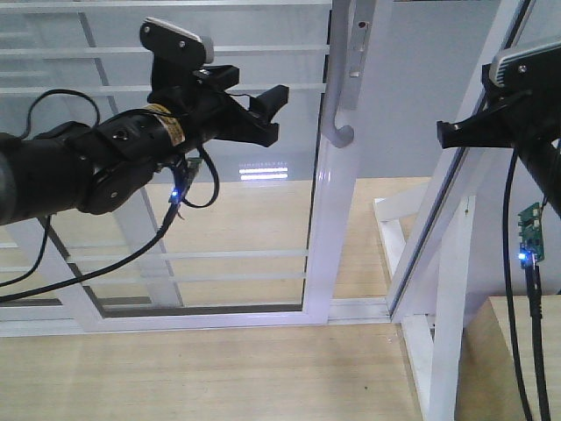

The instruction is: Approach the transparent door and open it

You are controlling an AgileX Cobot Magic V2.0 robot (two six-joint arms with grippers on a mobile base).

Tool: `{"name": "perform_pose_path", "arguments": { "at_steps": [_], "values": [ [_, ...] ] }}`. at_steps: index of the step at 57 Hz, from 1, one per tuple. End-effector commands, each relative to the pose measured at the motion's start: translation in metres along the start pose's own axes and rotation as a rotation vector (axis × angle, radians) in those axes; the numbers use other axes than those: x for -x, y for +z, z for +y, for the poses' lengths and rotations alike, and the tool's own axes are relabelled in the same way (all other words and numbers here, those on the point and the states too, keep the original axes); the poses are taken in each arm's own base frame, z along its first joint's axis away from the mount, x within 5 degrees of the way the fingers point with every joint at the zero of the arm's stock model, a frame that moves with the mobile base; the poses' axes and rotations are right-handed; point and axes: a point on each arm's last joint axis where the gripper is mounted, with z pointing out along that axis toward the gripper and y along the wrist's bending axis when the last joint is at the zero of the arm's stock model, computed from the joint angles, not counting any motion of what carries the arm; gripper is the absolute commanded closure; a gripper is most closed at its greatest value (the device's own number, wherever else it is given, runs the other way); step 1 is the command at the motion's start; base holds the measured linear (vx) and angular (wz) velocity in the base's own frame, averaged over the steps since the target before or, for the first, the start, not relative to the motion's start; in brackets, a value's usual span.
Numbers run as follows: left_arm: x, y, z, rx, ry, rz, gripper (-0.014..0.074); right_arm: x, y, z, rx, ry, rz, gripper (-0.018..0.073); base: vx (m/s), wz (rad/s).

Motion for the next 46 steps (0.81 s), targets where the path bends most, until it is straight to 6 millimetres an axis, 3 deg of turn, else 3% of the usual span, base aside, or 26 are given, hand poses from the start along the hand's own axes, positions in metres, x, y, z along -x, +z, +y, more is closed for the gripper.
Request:
{"name": "perform_pose_path", "arguments": {
  "at_steps": [1, 15, 26, 46],
  "values": [
    [0.036, 0.005, -0.016, -0.059, -0.008, -0.167, 0.0004, 0.019, -0.005, -0.013, -0.091, 0.008, -0.111, 0.0562, 0.0, 0.0],
    [0.04, 0.042, -0.04, -0.114, -0.004, -0.176, 0.0004, 0.019, -0.006, -0.015, -0.112, -0.002, -0.112, 0.0561, 0.0, 0.0],
    [0.044, 0.067, -0.038, -0.101, -0.02, -0.198, 0.0004, 0.019, -0.006, -0.015, -0.112, -0.005, -0.112, 0.0561, 0.0, 0.0],
    [0.039, 0.096, -0.035, -0.086, -0.015, -0.184, 0.0004, 0.019, -0.006, -0.015, -0.112, -0.008, -0.112, 0.0561, 0.0, 0.0]
  ]
}}
